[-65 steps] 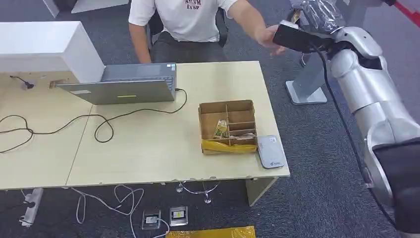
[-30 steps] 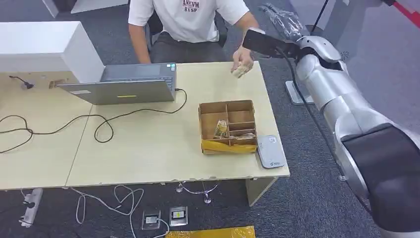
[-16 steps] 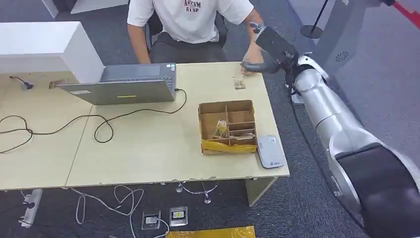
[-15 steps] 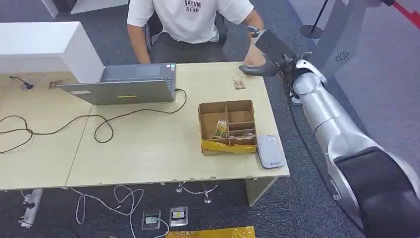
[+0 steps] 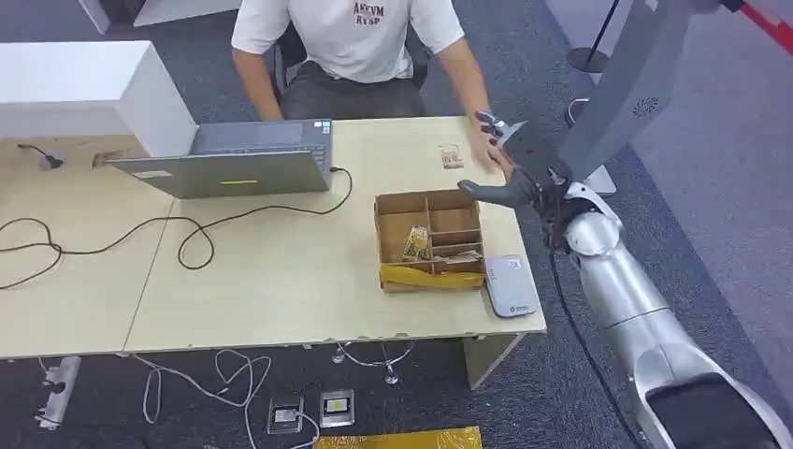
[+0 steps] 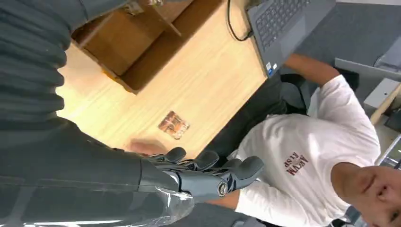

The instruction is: Pass the card to the sensor for recognition and then transmit it.

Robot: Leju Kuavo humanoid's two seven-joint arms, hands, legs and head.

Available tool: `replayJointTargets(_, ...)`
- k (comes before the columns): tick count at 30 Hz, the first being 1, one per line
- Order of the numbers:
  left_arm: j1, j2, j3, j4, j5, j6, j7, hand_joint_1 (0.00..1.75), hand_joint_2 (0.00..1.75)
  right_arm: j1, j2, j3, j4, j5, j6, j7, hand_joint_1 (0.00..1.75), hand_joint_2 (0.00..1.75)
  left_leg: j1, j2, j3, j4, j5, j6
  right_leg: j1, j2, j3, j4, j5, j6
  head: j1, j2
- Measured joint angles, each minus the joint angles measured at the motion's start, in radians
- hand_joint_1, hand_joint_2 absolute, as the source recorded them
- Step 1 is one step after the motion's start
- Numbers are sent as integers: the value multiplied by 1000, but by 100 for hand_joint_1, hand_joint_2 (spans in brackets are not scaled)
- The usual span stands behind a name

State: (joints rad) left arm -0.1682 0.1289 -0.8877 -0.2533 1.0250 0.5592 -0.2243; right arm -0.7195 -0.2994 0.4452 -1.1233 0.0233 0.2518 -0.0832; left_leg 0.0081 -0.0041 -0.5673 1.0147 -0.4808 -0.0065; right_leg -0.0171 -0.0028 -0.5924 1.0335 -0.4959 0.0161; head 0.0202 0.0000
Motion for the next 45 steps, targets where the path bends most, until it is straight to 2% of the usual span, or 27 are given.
replayJointTargets(18,-1,5,0,7,-13,-4,3,0,0,256,-93,-74,-227,107,35,82,0,175,0,0,0,0,0,0,0,0,0,0,0,0,0,0)
replayJointTargets(22,-1,6,0,9,-14,-6,10,0,0,303,-126,-73,-262,205,35,112,0,175,0,0,0,0,0,0,0,0,0,0,0,0,0,0)
replayJointTargets(30,-1,8,0,10,-18,-14,17,0,0,355,-182,-56,-312,548,-31,171,0,175,0,0,-1,0,0,0,0,0,0,0,0,0,0,0)
replayJointTargets(33,-2,8,0,10,-18,-13,18,0,0,360,-193,-49,-324,639,-42,176,0,175,0,0,0,0,0,0,0,0,0,0,0,0,0,0)
replayJointTargets(39,-3,7,0,10,-18,-7,20,0,0,364,-197,-29,-350,774,-59,166,0,175,0,0,-1,0,0,0,0,0,0,0,0,0,0,0)
replayJointTargets(45,-5,5,0,10,-20,-6,24,0,0,367,-182,-8,-361,821,-89,150,0,175,0,0,-1,0,0,0,0,0,0,0,0,0,0,0)
